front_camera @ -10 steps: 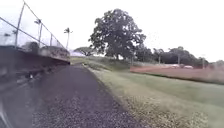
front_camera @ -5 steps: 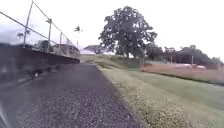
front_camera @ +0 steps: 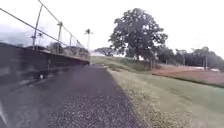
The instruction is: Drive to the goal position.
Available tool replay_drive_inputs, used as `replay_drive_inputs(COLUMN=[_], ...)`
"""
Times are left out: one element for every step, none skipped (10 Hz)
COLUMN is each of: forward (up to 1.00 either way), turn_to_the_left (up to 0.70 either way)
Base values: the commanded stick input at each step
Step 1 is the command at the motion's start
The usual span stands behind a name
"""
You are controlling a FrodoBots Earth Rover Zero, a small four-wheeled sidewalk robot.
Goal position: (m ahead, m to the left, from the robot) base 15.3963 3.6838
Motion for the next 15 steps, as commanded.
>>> replay_drive_inputs(forward=[0.70,0.70,0.70,0.70,0.70,0.70,0.70,0.70,0.70,0.70,0.70,0.70,0.70,0.70,0.70], turn_to_the_left=[0.35,0.35,0.35,0.35,0.26,0.11,0.02,0.00,0.00,0.00,0.00,0.00,0.00,0.00,0.00])
